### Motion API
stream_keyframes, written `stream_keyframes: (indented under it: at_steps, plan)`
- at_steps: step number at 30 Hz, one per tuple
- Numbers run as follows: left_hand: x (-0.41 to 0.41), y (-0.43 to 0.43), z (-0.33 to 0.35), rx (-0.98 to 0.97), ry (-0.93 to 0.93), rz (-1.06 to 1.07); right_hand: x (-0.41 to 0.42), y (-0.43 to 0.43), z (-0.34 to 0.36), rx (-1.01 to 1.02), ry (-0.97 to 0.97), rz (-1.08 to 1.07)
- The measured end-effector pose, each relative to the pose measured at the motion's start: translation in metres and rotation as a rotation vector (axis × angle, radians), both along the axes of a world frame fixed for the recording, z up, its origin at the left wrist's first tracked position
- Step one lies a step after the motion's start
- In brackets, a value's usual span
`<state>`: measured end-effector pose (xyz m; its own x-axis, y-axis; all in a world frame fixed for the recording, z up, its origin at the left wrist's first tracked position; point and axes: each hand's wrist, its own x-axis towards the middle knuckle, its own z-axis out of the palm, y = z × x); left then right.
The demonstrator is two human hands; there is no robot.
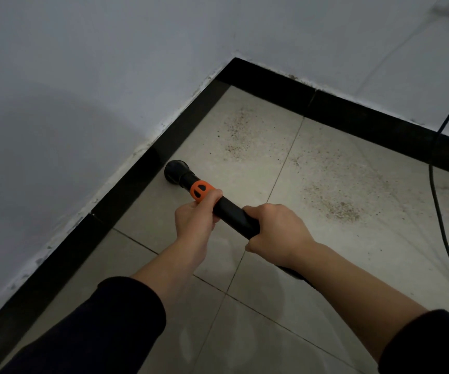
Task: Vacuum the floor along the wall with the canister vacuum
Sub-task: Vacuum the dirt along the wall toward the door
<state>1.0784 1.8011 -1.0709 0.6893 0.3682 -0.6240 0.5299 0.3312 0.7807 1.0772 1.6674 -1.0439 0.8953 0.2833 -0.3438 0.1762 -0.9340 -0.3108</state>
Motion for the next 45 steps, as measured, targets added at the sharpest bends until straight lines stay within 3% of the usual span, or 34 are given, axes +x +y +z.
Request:
stream_keyframes:
  at_steps: [14,28,45]
  plan:
    - [0.014,0.007,-0.008,-0.010,-0.055,0.021,0.005,0.012,-0.008,-0.027,-0.097,-0.017]
    - [0.040,-0.010,-0.010,-0.011,-0.024,-0.053,0.015,0.005,-0.004,-0.045,-0.061,-0.080]
    - [0.070,-0.004,0.025,0.034,0.155,-0.501,0.035,-0.013,0.048,-0.181,0.165,-0.144]
